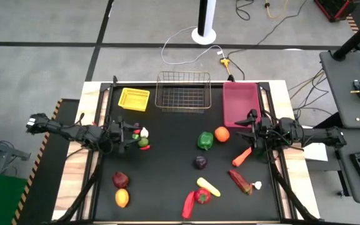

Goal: Sort produce into baskets

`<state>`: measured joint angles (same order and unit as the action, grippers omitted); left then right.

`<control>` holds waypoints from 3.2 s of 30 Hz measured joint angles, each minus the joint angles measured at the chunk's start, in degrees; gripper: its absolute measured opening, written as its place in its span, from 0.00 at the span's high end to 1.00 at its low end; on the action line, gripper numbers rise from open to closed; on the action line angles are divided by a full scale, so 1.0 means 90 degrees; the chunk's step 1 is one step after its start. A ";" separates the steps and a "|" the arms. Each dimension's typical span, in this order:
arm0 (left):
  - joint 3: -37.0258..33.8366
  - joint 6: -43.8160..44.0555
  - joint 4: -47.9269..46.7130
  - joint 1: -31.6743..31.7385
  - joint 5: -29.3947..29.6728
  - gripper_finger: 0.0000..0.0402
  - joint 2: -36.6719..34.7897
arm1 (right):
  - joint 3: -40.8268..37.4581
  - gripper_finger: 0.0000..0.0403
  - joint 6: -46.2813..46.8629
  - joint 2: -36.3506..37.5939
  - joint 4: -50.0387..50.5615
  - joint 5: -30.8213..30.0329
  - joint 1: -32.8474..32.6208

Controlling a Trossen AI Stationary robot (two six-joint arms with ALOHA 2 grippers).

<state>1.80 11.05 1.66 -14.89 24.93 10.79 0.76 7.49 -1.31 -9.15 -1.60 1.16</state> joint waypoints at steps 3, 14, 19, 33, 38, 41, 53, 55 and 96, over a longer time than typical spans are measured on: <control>0.0000 0.0000 0.0000 0.0001 -0.0002 0.36 0.0000 | -0.0001 0.46 0.0000 -0.0001 0.0000 -0.0001 0.0001; 0.0000 0.0000 0.0001 0.0001 -0.0002 0.36 0.0000 | 0.0001 0.46 0.0002 -0.0001 0.0000 -0.0001 0.0000; 0.0000 0.0000 -0.0001 0.0001 -0.0002 0.36 0.0000 | 0.0001 0.46 0.0001 -0.0001 0.0000 -0.0001 -0.0001; 0.0000 0.0000 0.0000 0.0001 -0.0002 0.36 0.0000 | 0.0002 0.46 0.0001 0.0000 0.0000 0.0000 -0.0001; 0.0000 0.0000 0.0000 0.0000 -0.0002 0.36 0.0000 | 0.0001 0.46 0.0002 -0.0001 0.0000 0.0001 -0.0001; 0.0000 0.0000 -0.0001 -0.0001 -0.0002 0.36 0.0000 | 0.0000 0.46 0.0001 0.0001 0.0000 0.0001 0.0001; 0.0000 0.0000 0.0000 0.0000 -0.0002 0.36 0.0000 | 0.0001 0.46 0.0000 0.0000 -0.0001 -0.0001 0.0001; 0.0000 0.0000 0.0001 0.0001 -0.0002 0.36 0.0000 | 0.0001 0.46 0.0002 0.0001 0.0000 0.0000 0.0000; 0.0005 0.1061 0.4654 -0.0084 -0.0164 0.36 0.1346 | 0.0910 0.46 0.1115 -0.1032 -0.0820 -0.0089 -0.0001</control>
<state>1.85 20.60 43.55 -15.64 23.46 22.90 8.95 17.52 -10.60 -16.53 -2.40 1.15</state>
